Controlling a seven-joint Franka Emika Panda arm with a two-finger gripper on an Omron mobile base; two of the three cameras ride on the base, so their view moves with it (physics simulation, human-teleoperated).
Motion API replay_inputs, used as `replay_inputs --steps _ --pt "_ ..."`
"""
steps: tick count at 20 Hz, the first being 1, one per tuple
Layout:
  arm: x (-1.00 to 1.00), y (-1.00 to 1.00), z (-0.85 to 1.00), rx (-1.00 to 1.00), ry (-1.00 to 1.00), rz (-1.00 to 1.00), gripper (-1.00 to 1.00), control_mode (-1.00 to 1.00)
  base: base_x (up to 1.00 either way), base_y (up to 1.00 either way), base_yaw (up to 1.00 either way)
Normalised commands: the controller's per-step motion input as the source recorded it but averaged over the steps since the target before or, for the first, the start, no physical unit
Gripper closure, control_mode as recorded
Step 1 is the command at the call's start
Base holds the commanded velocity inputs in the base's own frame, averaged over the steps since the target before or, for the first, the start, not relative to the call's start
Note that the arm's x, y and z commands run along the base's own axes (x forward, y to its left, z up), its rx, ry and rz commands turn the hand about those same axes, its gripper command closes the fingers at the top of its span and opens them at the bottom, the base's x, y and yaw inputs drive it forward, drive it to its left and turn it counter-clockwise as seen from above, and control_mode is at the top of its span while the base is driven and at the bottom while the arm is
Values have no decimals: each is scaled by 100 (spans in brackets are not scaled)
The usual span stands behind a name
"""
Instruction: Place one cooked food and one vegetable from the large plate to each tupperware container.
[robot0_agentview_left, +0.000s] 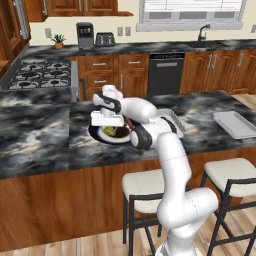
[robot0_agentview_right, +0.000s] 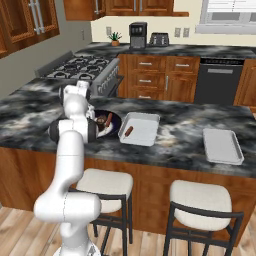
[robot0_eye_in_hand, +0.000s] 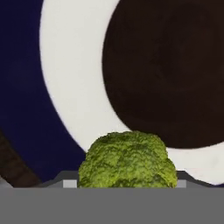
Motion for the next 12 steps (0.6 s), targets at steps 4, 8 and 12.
replay_inputs --steps 4,8,12 --pt "-100 -45 35 0 -2 -6 100 -100 0 0 0" --pt "-100 -78 49 0 -3 -1 100 -100 0 0 0" --pt "-100 -98 47 0 -12 0 100 -100 0 0 0"
